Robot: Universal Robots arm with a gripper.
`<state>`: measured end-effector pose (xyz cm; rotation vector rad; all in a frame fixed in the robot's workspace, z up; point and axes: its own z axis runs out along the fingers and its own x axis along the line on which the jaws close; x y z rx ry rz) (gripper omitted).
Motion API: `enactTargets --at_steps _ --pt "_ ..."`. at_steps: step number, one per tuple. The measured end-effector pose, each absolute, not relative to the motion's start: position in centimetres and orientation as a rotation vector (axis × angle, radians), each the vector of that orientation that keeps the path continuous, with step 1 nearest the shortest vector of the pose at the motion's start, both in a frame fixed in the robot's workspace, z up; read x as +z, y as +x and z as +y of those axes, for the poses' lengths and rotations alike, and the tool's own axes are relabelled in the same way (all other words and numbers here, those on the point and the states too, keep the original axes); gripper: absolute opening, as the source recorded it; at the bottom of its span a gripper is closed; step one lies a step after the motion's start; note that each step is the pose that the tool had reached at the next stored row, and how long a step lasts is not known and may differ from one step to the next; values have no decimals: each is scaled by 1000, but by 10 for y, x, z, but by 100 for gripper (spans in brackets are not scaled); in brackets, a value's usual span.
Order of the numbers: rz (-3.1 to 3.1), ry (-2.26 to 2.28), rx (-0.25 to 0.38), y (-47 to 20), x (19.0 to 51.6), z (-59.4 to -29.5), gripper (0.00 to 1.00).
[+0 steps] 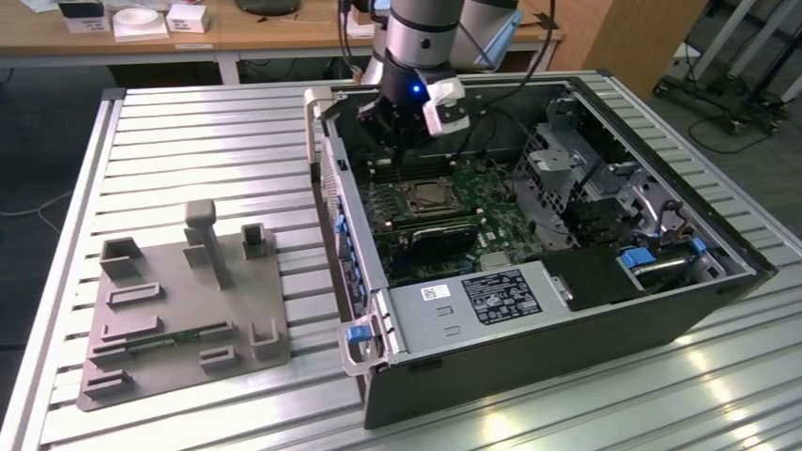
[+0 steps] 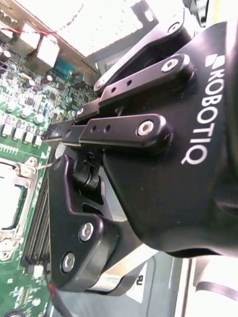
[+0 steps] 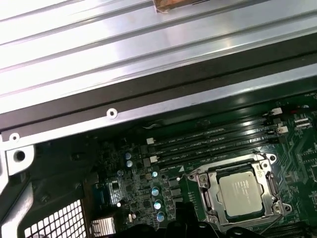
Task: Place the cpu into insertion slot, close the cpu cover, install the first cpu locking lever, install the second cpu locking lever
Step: 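Install the first cpu locking lever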
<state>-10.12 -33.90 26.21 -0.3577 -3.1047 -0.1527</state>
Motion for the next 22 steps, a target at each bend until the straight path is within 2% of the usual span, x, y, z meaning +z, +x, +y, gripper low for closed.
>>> enactTargets --at_steps 13,22 --pt "-3115 -149 -151 -108 260 -338 10" --pt "-3116 -96 -150 -110 260 -323 10"
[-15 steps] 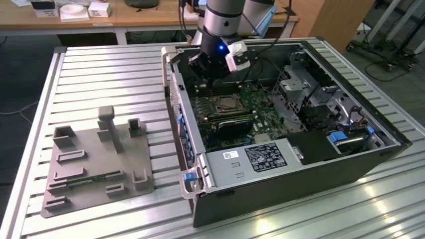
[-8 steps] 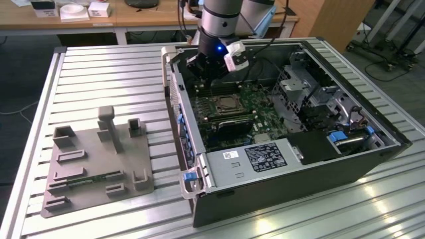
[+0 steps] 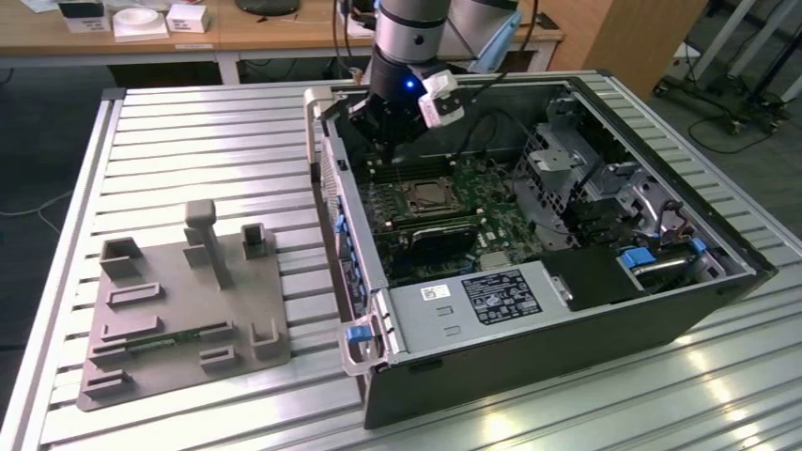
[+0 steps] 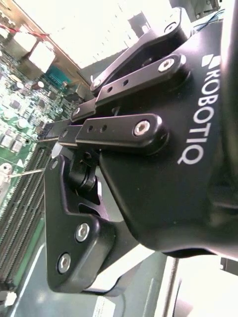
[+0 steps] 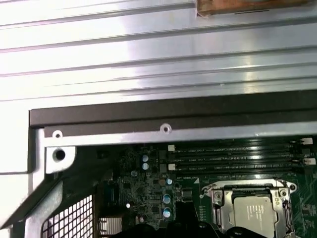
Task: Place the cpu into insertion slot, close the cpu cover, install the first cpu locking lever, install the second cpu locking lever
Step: 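Install the first cpu locking lever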
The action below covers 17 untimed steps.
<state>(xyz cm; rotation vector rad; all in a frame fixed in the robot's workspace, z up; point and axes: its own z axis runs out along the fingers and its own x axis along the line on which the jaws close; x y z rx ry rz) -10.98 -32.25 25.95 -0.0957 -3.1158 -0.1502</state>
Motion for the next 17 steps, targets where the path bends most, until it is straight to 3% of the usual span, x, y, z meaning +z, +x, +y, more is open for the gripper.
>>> enactTargets --at_steps 17 --pt "-3116 -17 -149 -101 259 -314 10"
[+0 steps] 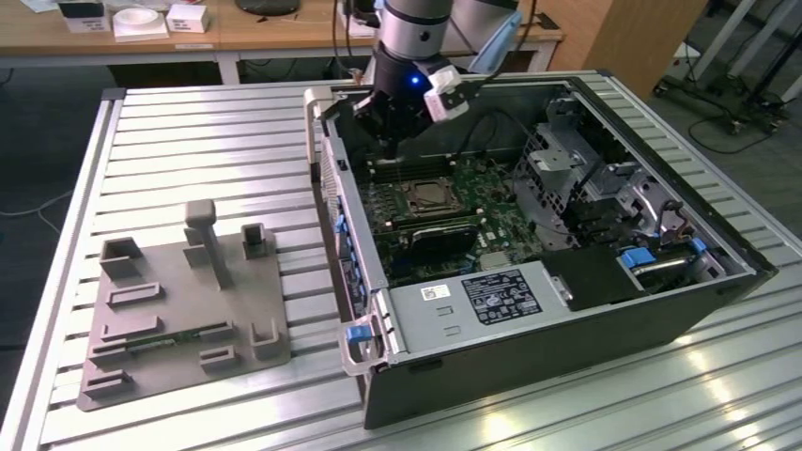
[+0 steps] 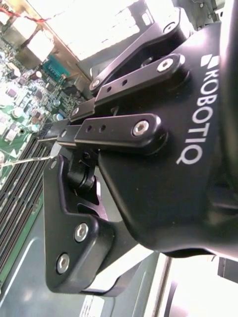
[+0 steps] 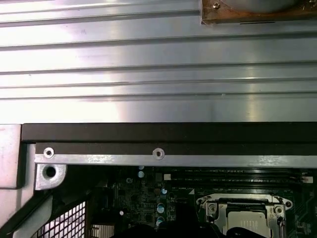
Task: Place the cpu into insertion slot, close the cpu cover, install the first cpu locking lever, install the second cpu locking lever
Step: 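Install the first cpu locking lever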
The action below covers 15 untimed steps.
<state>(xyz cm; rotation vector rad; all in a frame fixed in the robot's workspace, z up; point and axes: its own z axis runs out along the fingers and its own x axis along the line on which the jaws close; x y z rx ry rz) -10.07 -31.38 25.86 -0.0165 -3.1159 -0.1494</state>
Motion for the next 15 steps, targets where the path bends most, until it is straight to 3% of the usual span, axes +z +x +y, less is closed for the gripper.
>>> enactTargets --at_steps 15 --pt "-3115 6 -149 -74 257 -314 10"
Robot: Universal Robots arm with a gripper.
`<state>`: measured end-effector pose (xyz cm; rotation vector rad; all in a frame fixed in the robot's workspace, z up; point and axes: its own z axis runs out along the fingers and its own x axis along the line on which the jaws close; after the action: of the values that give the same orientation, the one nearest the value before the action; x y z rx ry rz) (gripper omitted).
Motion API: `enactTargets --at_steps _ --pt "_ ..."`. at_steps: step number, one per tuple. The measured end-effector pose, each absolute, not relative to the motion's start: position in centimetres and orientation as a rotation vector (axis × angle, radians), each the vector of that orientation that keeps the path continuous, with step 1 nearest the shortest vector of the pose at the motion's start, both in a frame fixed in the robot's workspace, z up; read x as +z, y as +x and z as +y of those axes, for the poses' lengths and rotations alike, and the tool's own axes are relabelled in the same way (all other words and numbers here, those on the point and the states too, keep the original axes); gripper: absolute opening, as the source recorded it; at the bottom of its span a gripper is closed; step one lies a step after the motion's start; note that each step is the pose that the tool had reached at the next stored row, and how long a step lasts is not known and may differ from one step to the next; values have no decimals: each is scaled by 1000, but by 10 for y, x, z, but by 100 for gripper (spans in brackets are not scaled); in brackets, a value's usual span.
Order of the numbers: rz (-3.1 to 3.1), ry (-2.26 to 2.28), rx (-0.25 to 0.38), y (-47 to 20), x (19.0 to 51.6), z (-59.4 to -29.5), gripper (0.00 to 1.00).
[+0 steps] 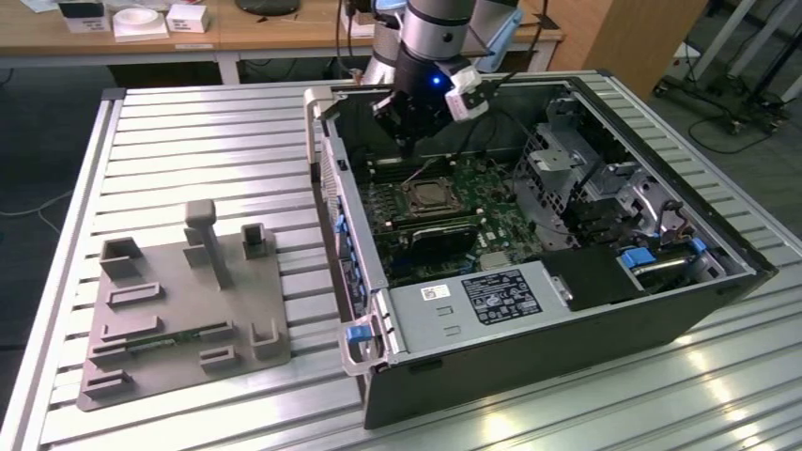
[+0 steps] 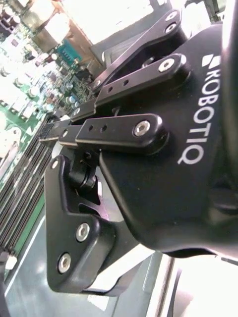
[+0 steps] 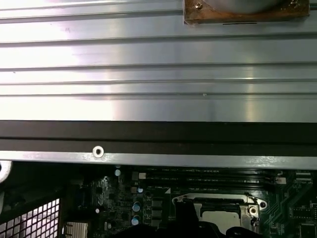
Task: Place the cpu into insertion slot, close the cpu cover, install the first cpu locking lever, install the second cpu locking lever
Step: 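Install the first cpu locking lever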
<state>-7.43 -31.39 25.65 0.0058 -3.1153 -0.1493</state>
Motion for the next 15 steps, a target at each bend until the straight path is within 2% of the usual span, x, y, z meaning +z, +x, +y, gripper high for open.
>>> enactTargets --at_steps 15 --pt "-3115 19 -146 -53 243 -313 10"
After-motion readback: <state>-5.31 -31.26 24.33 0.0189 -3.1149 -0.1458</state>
